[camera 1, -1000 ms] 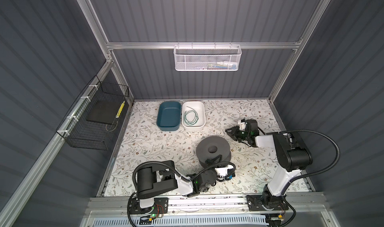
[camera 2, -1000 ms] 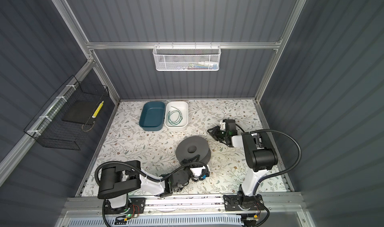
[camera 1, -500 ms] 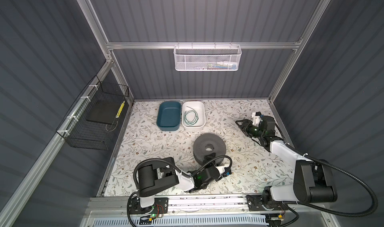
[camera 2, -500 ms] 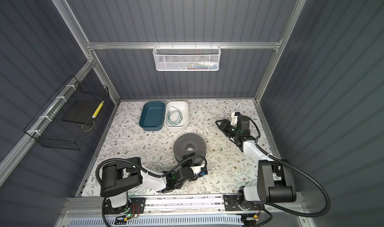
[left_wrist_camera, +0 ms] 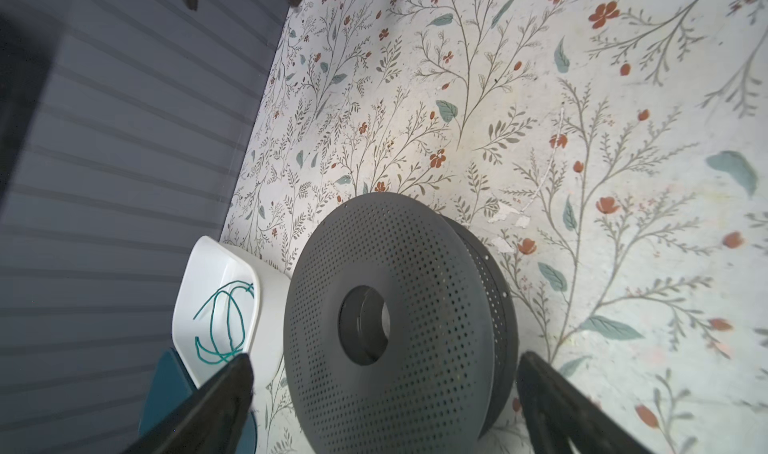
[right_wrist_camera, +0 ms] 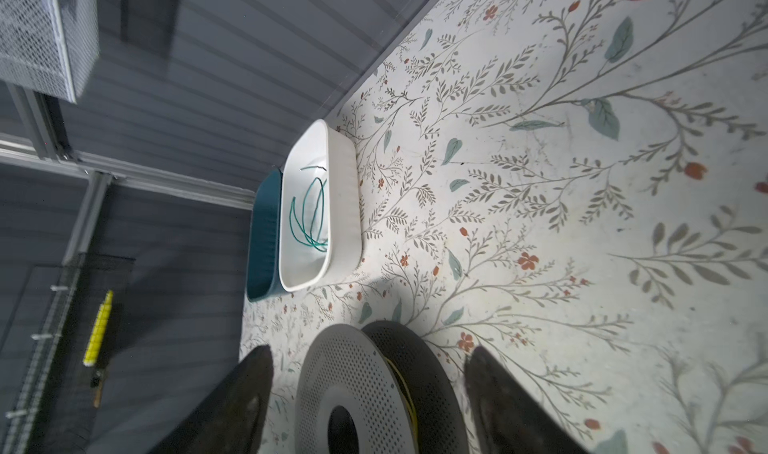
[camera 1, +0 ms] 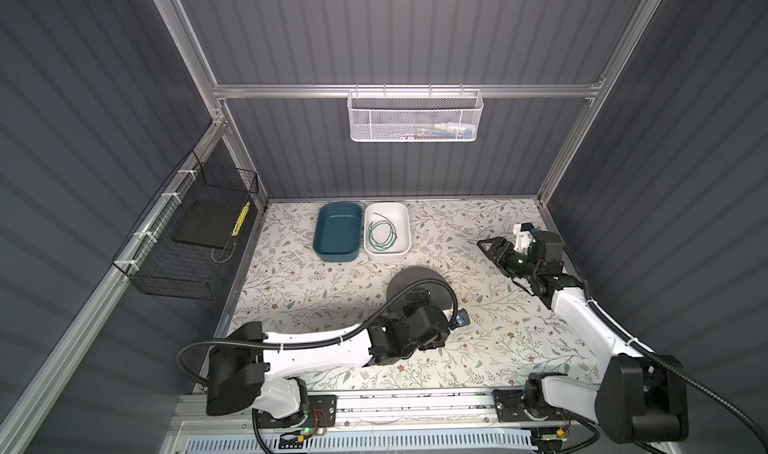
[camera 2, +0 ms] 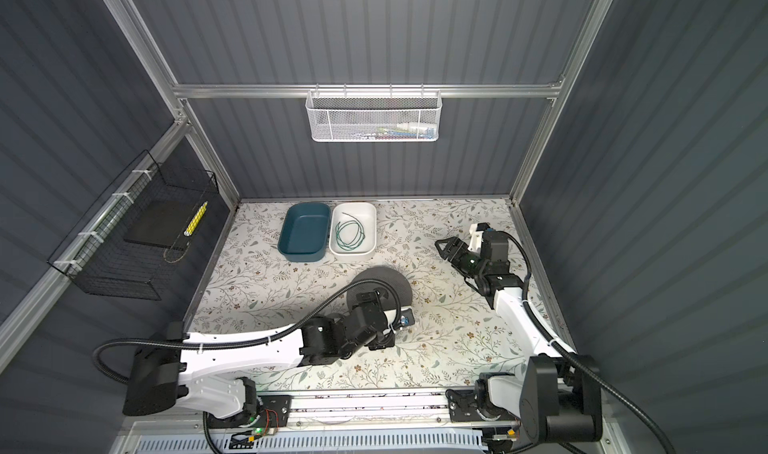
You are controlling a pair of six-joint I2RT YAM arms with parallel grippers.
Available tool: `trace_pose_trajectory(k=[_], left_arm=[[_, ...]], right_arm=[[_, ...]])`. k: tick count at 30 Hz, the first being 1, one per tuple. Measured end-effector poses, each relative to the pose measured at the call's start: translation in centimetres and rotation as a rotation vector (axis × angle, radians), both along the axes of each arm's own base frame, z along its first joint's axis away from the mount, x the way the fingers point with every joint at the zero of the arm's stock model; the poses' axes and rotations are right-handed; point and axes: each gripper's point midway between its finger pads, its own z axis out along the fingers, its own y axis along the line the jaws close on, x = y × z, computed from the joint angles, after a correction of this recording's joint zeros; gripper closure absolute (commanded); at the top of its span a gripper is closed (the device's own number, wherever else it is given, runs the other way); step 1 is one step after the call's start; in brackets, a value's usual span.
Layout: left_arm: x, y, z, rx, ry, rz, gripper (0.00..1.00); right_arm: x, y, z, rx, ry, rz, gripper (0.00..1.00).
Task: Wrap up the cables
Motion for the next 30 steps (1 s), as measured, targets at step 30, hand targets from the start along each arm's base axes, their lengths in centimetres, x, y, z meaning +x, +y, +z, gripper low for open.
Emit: trace_pose_trajectory(k=[30], left_arm=[[12.7, 25.0, -0.8, -0.4, -0.265, 0.809, 0.01]], right_arm=[[-3.9, 1.5, 3.1, -0.625, -0.487, 0.064, 0.01]])
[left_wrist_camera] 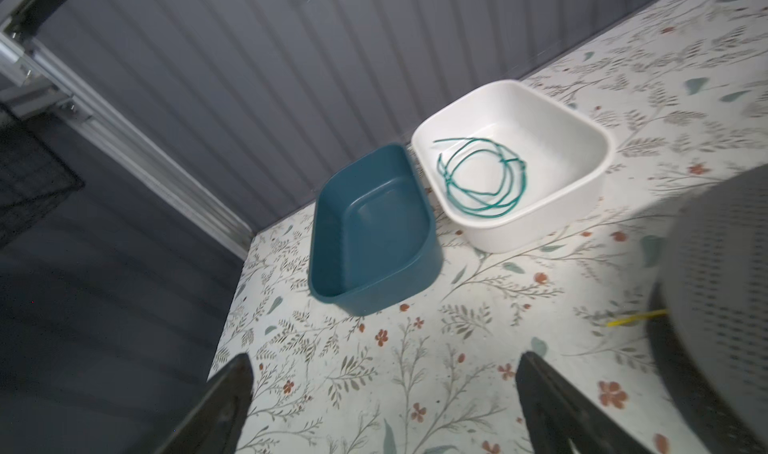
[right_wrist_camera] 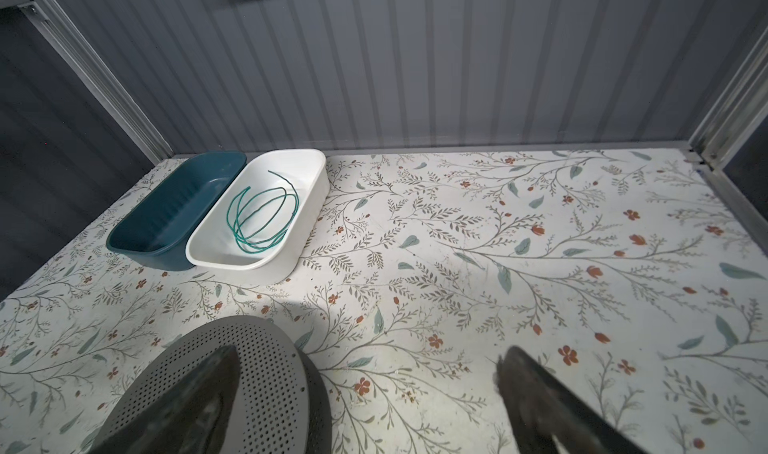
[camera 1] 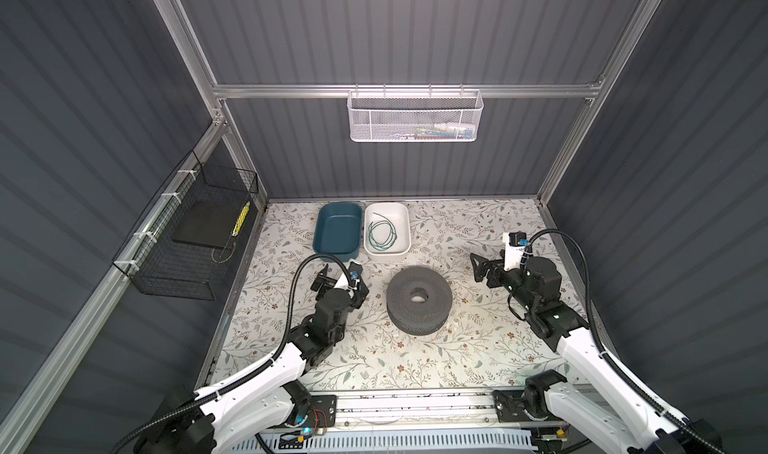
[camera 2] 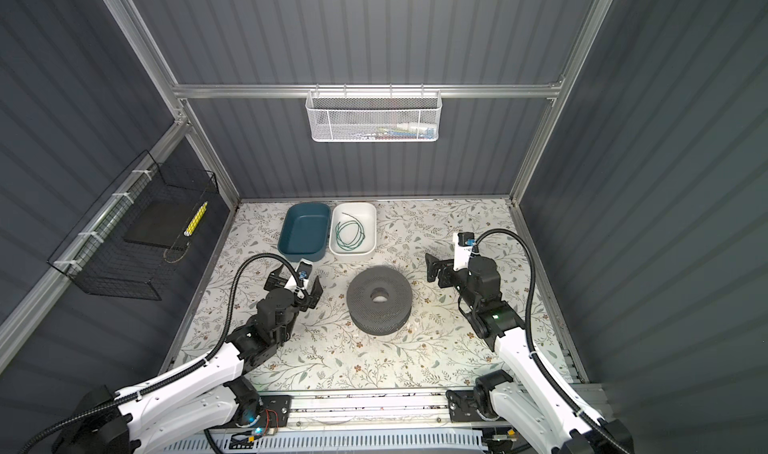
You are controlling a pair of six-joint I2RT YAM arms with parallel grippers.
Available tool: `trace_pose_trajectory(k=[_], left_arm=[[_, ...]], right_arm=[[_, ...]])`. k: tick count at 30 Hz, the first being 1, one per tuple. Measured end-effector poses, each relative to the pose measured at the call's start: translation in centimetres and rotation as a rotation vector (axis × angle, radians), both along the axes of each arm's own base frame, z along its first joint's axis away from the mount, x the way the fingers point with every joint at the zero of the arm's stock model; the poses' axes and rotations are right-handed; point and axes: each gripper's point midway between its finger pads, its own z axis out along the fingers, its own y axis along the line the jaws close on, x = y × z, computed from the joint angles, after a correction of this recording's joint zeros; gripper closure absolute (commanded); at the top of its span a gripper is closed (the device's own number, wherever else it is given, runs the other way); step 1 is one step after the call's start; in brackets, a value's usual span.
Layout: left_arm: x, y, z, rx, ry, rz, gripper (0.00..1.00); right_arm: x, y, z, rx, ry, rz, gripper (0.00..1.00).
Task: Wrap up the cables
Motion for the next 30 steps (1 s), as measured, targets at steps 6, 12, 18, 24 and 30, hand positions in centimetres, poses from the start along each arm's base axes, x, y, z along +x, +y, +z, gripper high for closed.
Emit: trace_pose_trajectory(k=[6, 12, 18, 24, 30], left_arm=[[3.1, 6.0, -5.1, -0.028, 0.064, 0.159, 0.01], [5.6, 6.8, -10.5, -0.076, 0.131, 0.155, 0.01], [6.8, 8.0, -13.0, -0.166, 0.11, 0.176, 0.0], [8.2, 7.7, -11.2, -0.225, 0.057, 0.151, 0.01], [9.2, 7.6, -10.6, -0.251, 0.053, 0.142, 0.01]], right_arm=[[0.7, -0.3, -1.6, -0.082, -0.002, -0.006, 0.01], [1.3, -2.1, -3.2, -0.235, -0.046, -0.046, 0.01], [1.9, -7.0, -7.3, -0.297, -0.057, -0.196, 0.01], [2.7, -9.1, -13.2, -0.304, -0.021, -0.273, 0.01], [2.3, -11.6, -14.5, -0.27, -0.031, -0.398, 0.01]])
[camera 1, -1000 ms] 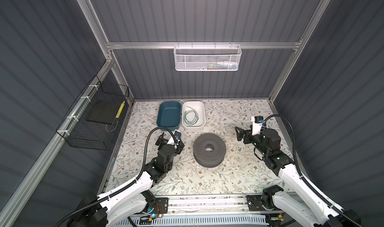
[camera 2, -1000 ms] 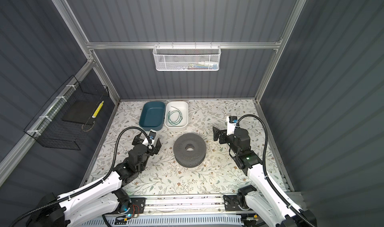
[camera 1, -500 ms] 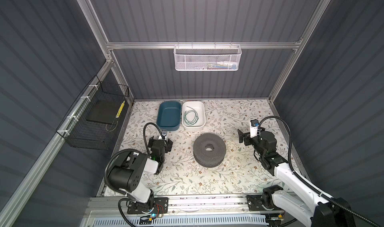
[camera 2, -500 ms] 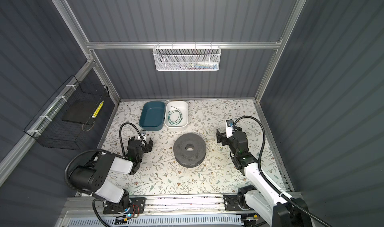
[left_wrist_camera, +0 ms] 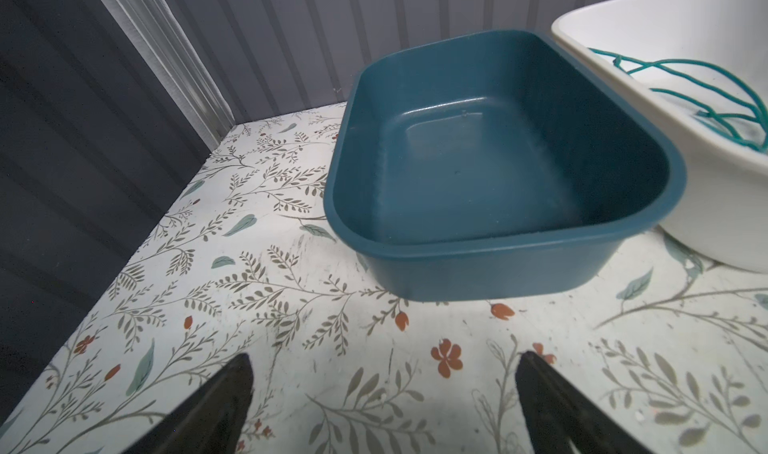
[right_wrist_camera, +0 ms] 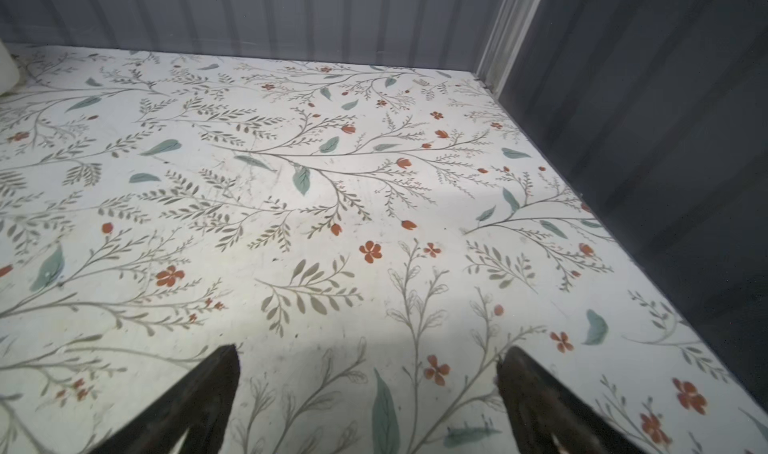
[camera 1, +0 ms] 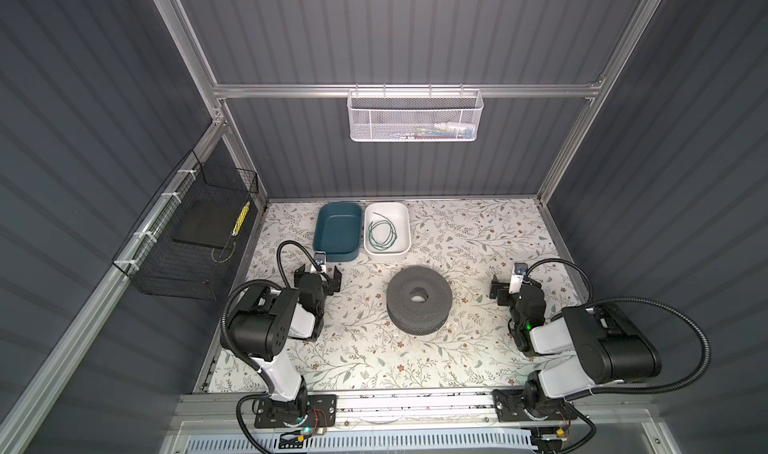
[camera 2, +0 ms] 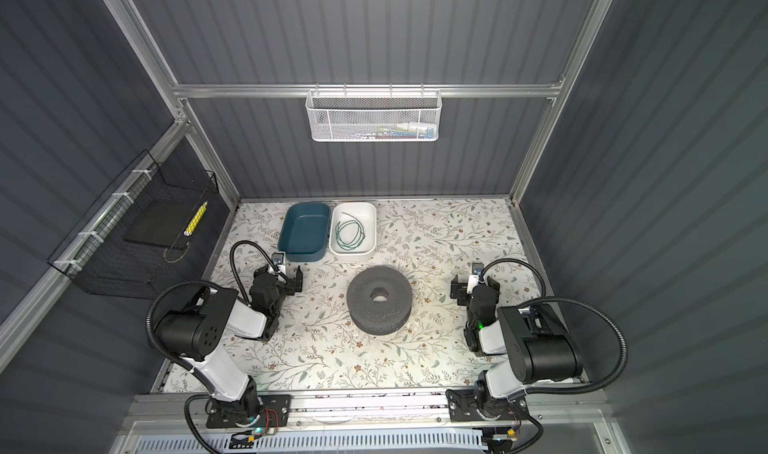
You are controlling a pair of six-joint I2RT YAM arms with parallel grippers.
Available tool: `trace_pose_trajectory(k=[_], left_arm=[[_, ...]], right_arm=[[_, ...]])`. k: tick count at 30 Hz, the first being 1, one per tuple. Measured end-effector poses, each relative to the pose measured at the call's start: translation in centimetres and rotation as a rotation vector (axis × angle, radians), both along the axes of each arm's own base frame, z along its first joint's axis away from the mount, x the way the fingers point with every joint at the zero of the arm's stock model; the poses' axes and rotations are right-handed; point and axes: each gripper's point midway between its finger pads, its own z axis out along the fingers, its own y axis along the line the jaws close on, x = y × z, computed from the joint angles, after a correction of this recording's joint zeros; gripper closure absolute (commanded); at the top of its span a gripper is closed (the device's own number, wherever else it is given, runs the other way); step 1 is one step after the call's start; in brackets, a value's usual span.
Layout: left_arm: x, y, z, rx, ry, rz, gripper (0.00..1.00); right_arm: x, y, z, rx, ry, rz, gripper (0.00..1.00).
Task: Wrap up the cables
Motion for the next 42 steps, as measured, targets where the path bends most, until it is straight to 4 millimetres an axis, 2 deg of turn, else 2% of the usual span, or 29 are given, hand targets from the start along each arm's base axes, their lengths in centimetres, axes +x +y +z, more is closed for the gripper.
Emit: trace_pose_trajectory(k=[4, 7, 11, 17, 26, 42], left_arm=[[-0.1, 0.3, -0.5, -0.009, 0.021, 0.022, 0.0], [0.5, 1.2, -0.5, -0.017, 0.035, 0.083, 0.0], [1.3, 2.0, 0.1, -0.032, 0.027, 0.131, 0.01], [1.6, 3.4, -0.9, -0.067, 0.079, 0.157, 0.0], [1.4, 3.7, -1.6, -0.089, 0.115, 0.152, 0.01], [1.4, 3.6, -1.6, -0.097, 0.116, 0.149, 0.01]], right_arm=[[1.7, -0.1, 3.2, 0.023, -0.105, -0.01, 0.01], [2.2, -0.3, 4.0, 0.035, -0.125, -0.019, 0.01], [2.9, -1.1, 4.0, 0.056, -0.103, -0.04, 0.01], [3.8, -3.0, 3.9, 0.132, -0.068, -0.04, 0.01], [3.7, -2.1, 3.0, 0.167, -0.03, 0.006, 0.01], [3.7, -1.3, 2.7, 0.173, -0.013, 0.041, 0.01]])
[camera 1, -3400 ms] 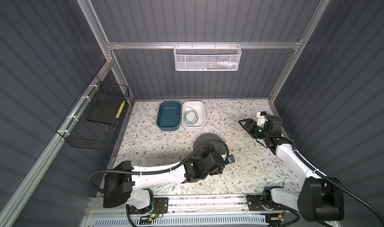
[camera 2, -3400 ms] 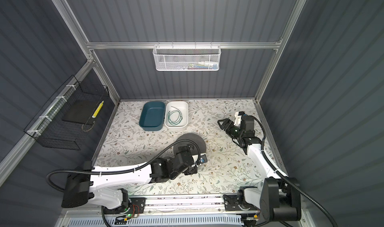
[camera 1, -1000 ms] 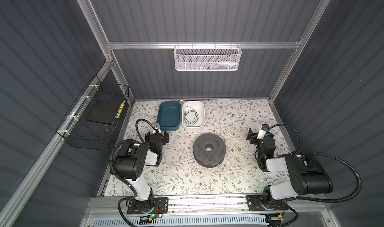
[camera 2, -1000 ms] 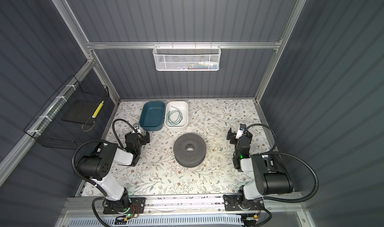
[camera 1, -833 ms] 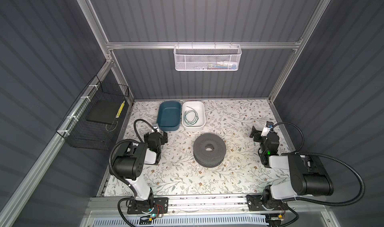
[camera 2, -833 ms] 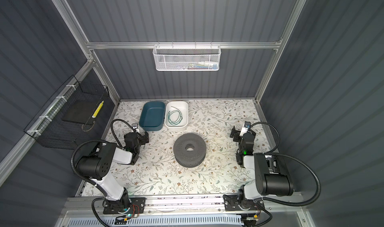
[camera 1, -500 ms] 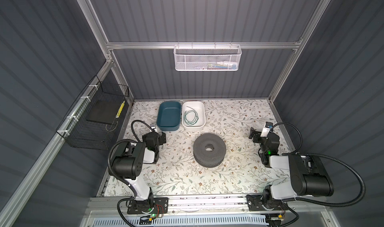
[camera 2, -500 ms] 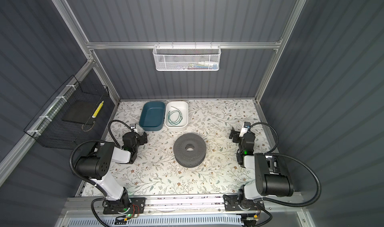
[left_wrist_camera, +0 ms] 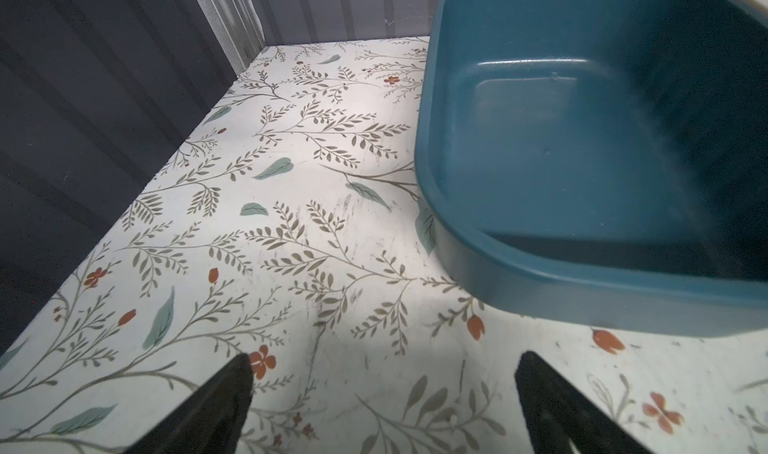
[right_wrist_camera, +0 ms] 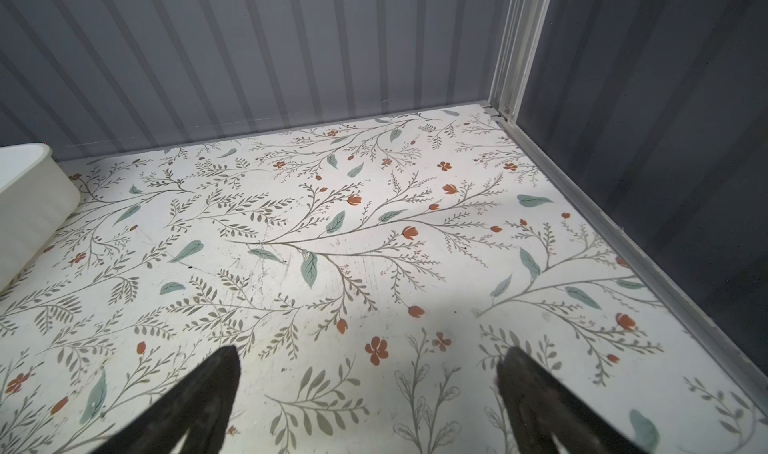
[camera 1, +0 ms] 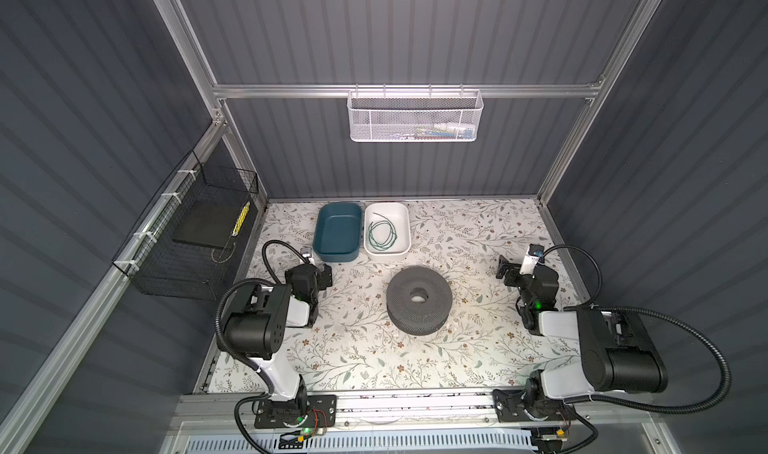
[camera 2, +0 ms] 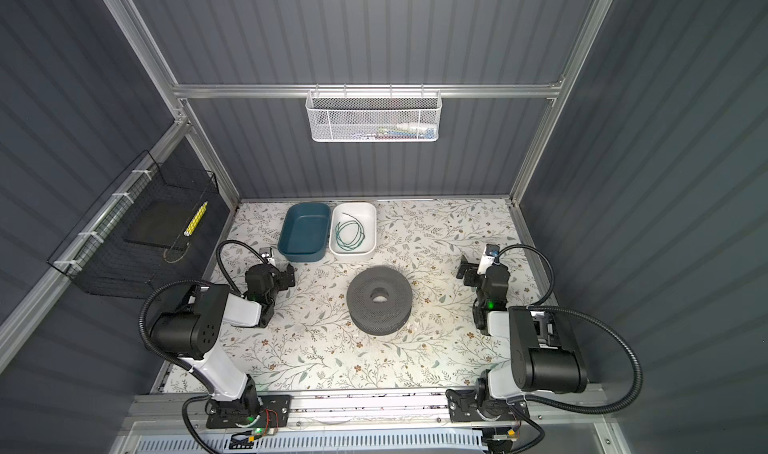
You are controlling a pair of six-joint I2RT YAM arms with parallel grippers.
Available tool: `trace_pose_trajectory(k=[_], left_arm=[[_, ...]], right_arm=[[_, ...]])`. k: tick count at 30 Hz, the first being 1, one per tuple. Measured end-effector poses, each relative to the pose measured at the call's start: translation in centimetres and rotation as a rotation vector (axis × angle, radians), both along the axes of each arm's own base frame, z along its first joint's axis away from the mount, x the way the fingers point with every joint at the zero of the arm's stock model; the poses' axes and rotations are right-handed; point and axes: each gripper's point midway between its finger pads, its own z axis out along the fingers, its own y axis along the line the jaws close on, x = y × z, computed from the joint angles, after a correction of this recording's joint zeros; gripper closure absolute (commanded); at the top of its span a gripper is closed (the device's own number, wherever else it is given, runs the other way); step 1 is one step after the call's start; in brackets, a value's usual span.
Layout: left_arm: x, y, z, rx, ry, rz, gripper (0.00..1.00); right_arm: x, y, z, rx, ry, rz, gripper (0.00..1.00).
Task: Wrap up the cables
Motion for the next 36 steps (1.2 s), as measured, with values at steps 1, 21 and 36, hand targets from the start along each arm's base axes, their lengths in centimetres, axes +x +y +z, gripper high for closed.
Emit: trace_pose_trajectory(k=[1, 21, 36], left_arm=[[0.0, 0.0, 0.0, 0.0, 0.0, 0.0, 0.01], [0.0, 0.0, 0.01, 0.0, 0.0, 0.0, 0.01], [0.0, -0.01, 0.0, 0.0, 0.0, 0.0, 0.0]], right_arm=[[0.0, 0.04, -0.03, 0.0, 0.001, 0.002, 0.01], [-0.03, 0.24, -0.14, 0.001, 0.006, 0.013, 0.01], [-0.03, 0.24, -0.14, 0.0, 0.006, 0.013, 0.01]])
